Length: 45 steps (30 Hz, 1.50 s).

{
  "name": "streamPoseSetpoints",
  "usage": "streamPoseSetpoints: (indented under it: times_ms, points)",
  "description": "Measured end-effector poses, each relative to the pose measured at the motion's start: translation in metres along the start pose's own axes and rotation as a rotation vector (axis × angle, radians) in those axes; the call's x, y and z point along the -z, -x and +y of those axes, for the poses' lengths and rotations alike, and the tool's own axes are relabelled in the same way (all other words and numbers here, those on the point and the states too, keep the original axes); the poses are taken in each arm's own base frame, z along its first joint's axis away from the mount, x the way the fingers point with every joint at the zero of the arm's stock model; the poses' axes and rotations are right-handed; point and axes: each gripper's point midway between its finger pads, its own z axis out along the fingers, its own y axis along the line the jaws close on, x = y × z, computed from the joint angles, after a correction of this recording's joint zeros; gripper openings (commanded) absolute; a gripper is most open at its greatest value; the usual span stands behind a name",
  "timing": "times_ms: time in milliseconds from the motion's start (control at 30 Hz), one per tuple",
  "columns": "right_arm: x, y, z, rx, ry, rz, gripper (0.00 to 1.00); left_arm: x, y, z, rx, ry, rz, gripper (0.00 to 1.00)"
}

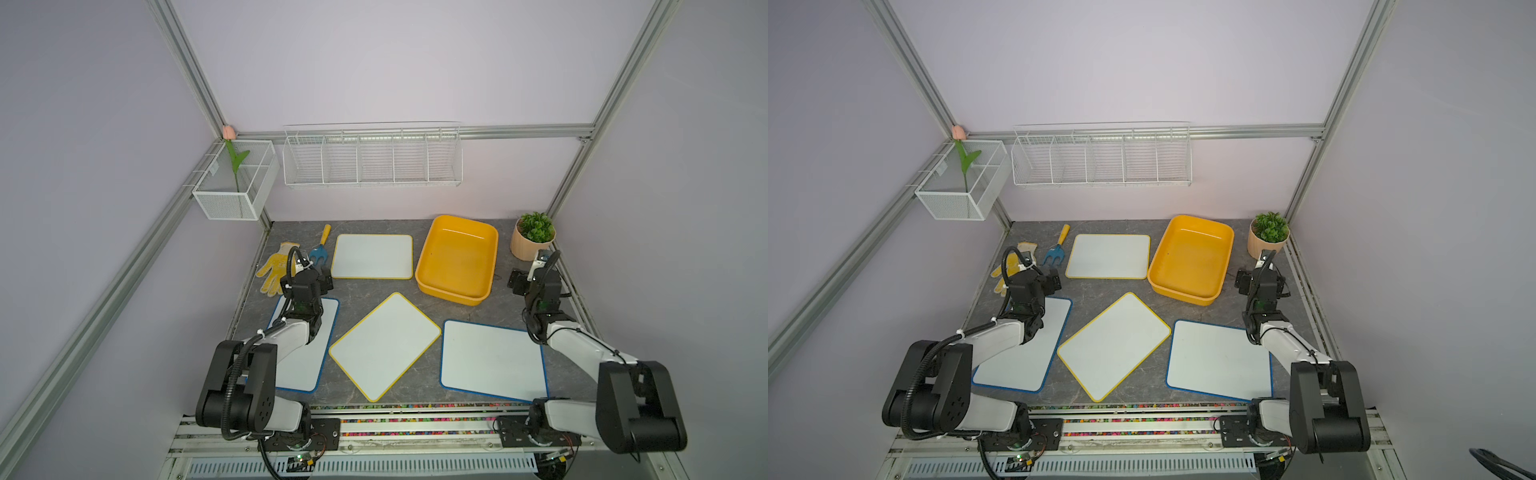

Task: Put the whiteboard into the storage box
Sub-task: Adjust the whiteboard at the center of the board.

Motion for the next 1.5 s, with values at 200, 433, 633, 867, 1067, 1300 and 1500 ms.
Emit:
streamPoseSetpoints:
  times_ms: [200,433,633,867,1067,1300,1500]
  points:
    - [0.039,0.008,0.0,-0.081,-0.007,0.077,0.89,0.017,0.034,-0.008,0.052,-0.032,0.048,1.0]
    - [0.093,0.002,0.058,-0.055,0.167,0.143,0.89,0.034,0.053,-0.036,0.11,-0.154,0.2,0.99]
    - [0.134,-0.027,0.113,-0.022,0.296,0.235,0.89,0.057,0.021,-0.066,0.054,-0.282,0.392,0.99]
    - [0.179,-0.097,0.187,0.025,0.386,0.404,0.89,0.095,-0.025,-0.102,-0.105,-0.427,0.565,1.0]
    - [0.208,-0.152,0.226,-0.109,0.401,0.558,0.89,0.108,-0.049,-0.116,-0.191,-0.492,0.646,0.99]
    - [0.228,-0.2,0.243,-0.269,0.374,0.709,0.89,0.114,-0.097,-0.134,-0.267,-0.547,0.829,0.97]
    - [0.24,-0.231,0.252,-0.338,0.332,0.829,0.89,0.121,-0.116,-0.143,-0.273,-0.588,0.909,0.97]
